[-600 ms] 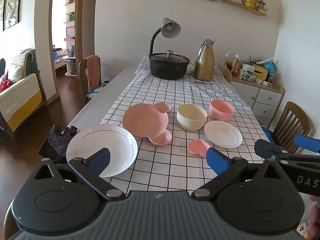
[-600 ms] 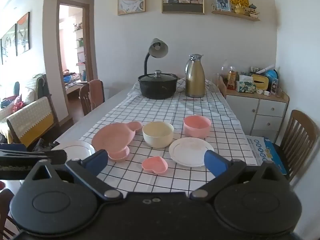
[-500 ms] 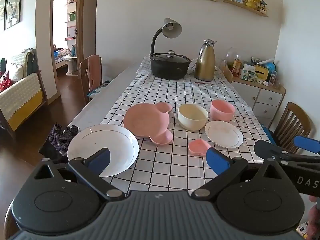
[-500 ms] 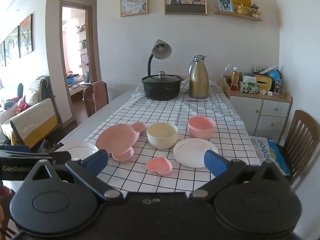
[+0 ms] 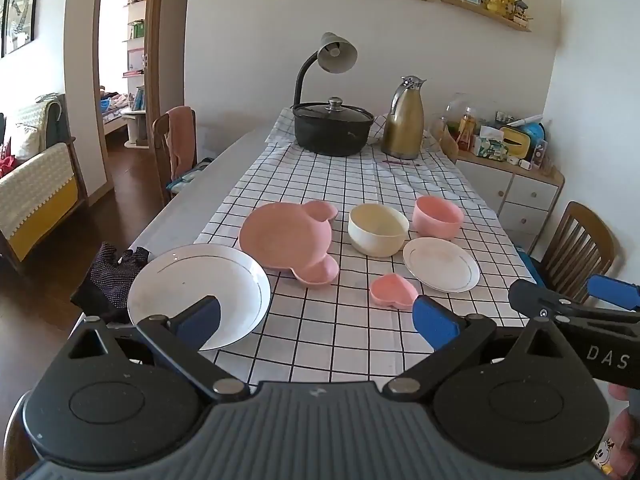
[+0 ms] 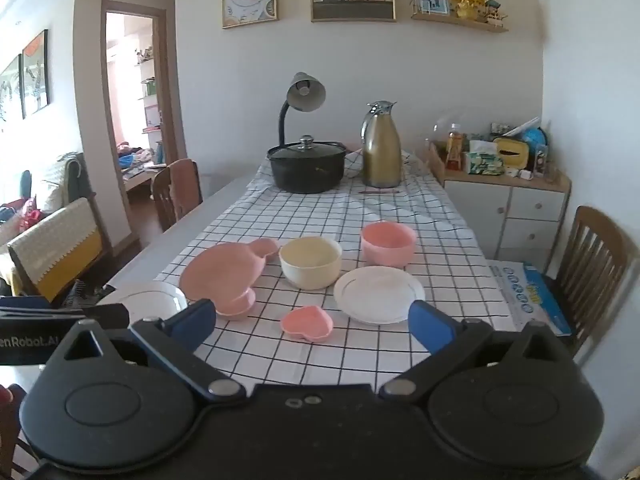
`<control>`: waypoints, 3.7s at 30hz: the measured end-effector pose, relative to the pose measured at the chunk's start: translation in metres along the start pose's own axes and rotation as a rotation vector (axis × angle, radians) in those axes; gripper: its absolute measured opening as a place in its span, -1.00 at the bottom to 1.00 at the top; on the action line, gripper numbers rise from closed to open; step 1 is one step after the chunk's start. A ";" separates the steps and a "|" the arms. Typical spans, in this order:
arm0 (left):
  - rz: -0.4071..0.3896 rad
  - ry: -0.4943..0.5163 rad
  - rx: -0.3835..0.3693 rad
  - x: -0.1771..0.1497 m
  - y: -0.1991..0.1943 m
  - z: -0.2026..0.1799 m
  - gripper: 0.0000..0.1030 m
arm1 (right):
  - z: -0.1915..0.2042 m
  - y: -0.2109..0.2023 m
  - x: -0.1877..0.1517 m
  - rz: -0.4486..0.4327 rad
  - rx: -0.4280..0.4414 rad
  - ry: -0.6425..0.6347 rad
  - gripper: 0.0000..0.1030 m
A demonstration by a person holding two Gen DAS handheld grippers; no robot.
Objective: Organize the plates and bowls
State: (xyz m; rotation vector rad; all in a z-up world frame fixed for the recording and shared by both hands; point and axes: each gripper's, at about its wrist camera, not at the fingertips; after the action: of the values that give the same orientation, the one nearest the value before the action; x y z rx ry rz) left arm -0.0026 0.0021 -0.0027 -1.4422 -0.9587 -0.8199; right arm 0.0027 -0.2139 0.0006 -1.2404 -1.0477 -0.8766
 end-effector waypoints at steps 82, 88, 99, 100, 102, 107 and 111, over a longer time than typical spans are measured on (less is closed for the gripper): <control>0.130 -0.131 0.183 -0.016 0.052 0.076 1.00 | 0.033 0.071 -0.008 0.158 0.141 -0.085 0.99; 0.172 -0.152 0.276 -0.023 0.082 0.120 1.00 | 0.065 0.118 -0.015 0.249 0.275 -0.124 0.98; 0.225 -0.177 0.337 -0.039 0.137 0.172 0.98 | 0.108 0.201 -0.032 0.361 0.381 -0.064 0.65; 0.228 -0.186 0.341 -0.040 0.140 0.175 0.95 | 0.111 0.207 -0.034 0.376 0.389 -0.064 0.62; 0.242 -0.211 0.338 -0.042 0.146 0.181 0.80 | 0.119 0.220 -0.039 0.397 0.406 -0.062 0.52; 0.271 -0.251 0.356 -0.048 0.160 0.192 0.55 | 0.131 0.244 -0.051 0.458 0.417 -0.043 0.08; 0.302 -0.293 0.364 -0.052 0.172 0.202 0.24 | 0.134 0.260 -0.056 0.494 0.414 -0.023 -0.10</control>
State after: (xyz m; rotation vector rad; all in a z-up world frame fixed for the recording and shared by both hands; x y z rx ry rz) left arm 0.1239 0.1973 -0.1410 -1.3610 -1.0150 -0.2000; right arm 0.2114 -0.0463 -0.1295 -1.0840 -0.8308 -0.2482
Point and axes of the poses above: each gripper's, at about its wrist camera, not at the fingertips, and y roughly the way its jaws point, z to its left, x to its top, and after that the axes turned 10 degrees about -z, right-handed
